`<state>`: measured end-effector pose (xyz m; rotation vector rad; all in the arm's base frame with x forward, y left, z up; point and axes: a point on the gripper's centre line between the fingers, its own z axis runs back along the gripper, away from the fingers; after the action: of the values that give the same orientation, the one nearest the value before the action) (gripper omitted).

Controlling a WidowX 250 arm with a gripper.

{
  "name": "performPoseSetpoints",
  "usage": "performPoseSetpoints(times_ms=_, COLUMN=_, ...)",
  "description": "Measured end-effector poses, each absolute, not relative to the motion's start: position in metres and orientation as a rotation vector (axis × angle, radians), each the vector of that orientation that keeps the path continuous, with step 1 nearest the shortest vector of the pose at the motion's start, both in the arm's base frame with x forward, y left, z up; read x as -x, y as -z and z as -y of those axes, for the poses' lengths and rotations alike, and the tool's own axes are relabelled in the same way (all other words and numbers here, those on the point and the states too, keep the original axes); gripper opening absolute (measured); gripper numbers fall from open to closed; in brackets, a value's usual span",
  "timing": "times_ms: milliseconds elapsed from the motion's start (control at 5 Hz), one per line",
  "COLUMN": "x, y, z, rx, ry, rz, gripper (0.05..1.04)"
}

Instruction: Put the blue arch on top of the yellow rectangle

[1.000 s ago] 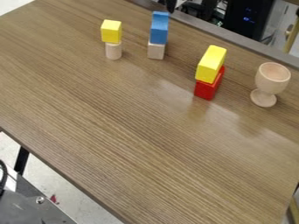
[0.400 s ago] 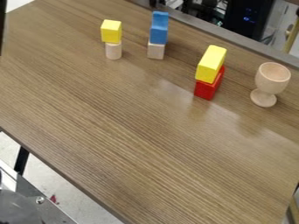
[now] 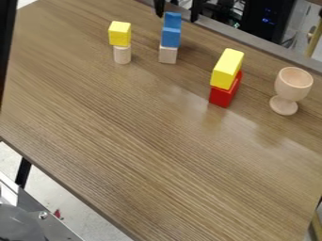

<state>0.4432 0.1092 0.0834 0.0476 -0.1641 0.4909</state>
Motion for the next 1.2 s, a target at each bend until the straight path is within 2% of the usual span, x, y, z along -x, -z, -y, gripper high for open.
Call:
performPoseSetpoints(times_ms=400, x=-0.444, y=-0.070, z=-0.110, rx=-0.052, ry=-0.497, rz=0.137, gripper=1.000)
performPoseSetpoints(times_ms=600, x=-0.442, y=-0.063, z=-0.110, rx=-0.054, ry=-0.495, rz=0.116, gripper=0.949)
performPoseSetpoints(times_ms=800, x=-0.443, y=-0.061, z=-0.109, rx=-0.046, ry=-0.494, rz=0.118, gripper=0.648)
performPoseSetpoints(times_ms=1000, x=-0.443, y=-0.061, z=-0.110, rx=-0.044, ry=-0.496, rz=0.119, gripper=0.567)
performPoseSetpoints(times_ms=1200, x=-0.440, y=-0.061, z=-0.108, rx=-0.037, ry=-0.498, rz=0.114, gripper=0.567)
